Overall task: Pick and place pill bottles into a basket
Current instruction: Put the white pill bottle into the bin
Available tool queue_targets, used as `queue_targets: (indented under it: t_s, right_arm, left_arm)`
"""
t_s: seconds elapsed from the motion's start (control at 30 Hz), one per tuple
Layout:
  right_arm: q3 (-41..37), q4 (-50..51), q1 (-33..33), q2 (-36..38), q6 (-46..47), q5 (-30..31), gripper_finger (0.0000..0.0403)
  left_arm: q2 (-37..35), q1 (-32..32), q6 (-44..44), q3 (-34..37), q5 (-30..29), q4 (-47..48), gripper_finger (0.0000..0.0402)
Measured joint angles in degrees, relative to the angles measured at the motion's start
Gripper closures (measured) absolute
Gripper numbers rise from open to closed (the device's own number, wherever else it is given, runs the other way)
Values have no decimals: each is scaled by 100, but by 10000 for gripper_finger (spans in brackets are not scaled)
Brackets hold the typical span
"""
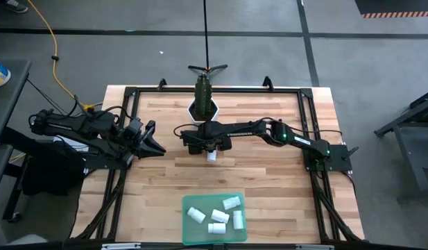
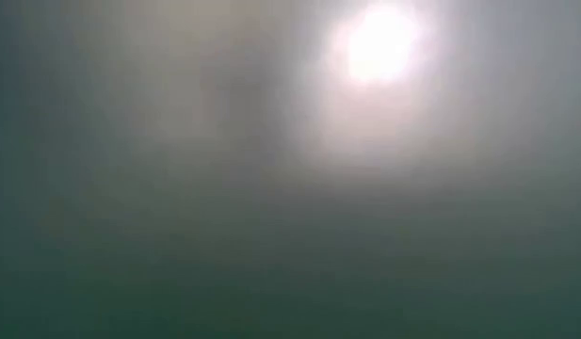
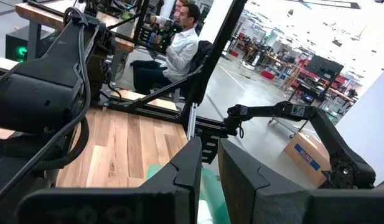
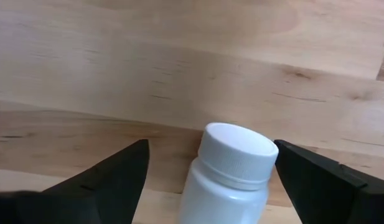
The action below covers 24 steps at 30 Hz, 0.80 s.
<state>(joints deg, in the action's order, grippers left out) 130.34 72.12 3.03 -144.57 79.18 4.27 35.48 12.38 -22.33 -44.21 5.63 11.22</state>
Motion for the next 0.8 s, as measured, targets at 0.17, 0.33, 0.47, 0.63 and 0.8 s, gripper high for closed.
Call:
queue_targets:
  t_s: [0.17,0.33,0.47,0.63,0.8]
  right_arm:
    - [0,3,0,2,-17,24,95]
    - [0,2,0,2,-117,-28,137]
    - [0,2,0,2,-120,-33,178]
    - [0,-29,0,5,-228,-35,241]
    - [9,-222,-47,22,-412,-22,261]
  left_arm:
    - [0,0,-2,0,0,85,312]
    - [0,0,-44,0,0,95,312]
    - [0,0,-44,0,0,97,312]
    - [1,0,-45,0,0,97,312]
    - [0,1,-46,0,0,96,312]
